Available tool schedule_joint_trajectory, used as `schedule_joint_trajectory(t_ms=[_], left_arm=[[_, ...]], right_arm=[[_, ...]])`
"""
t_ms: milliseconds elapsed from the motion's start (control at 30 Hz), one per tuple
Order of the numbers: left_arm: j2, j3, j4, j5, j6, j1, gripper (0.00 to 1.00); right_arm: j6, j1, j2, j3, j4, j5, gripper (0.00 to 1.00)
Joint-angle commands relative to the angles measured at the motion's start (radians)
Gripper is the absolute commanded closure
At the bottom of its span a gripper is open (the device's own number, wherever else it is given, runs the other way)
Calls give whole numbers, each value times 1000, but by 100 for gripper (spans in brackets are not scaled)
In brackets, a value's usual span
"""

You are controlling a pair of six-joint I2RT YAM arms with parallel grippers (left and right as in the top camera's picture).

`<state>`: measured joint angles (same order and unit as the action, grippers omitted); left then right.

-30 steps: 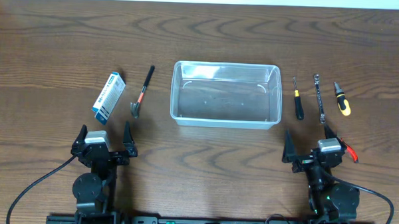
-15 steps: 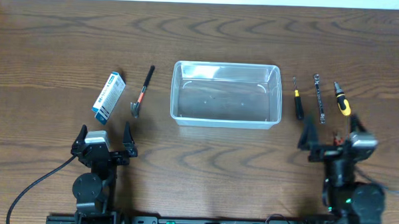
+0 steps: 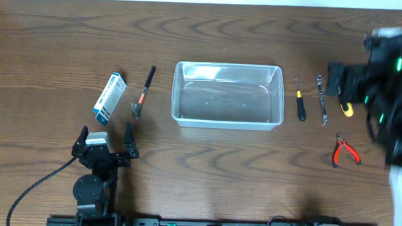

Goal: Pack container
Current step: 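Move the right gripper over the silver wrench and lower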

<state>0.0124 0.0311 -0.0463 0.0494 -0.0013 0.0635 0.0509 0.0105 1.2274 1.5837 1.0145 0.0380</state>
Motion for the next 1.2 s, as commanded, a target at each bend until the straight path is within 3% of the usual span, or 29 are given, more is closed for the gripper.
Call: schedule_joint_trajectory(t_ms=[0, 100, 233, 700, 767, 900, 1167], left_arm=[[0, -27, -16, -1, 8, -4, 2], [0, -27, -16, 0, 8, -4, 2], [0, -27, -16, 0, 8, -4, 2], [0, -27, -17, -1, 8, -4, 2], [0, -27, -16, 0, 8, -4, 2], [0, -27, -16, -1, 8, -4, 2], [0, -27, -16, -1, 8, -4, 2]], right_arm=[[72, 47, 172, 202, 149, 11, 1], [78, 82, 315, 313, 273, 8, 1], [79, 122, 446, 329, 337, -5, 1], [91, 149, 709, 329, 356, 14, 1], [112, 149, 737, 329, 358, 14, 9], [146, 149, 787, 322, 360, 14, 37], [148, 149, 866, 275, 314, 14, 40]])
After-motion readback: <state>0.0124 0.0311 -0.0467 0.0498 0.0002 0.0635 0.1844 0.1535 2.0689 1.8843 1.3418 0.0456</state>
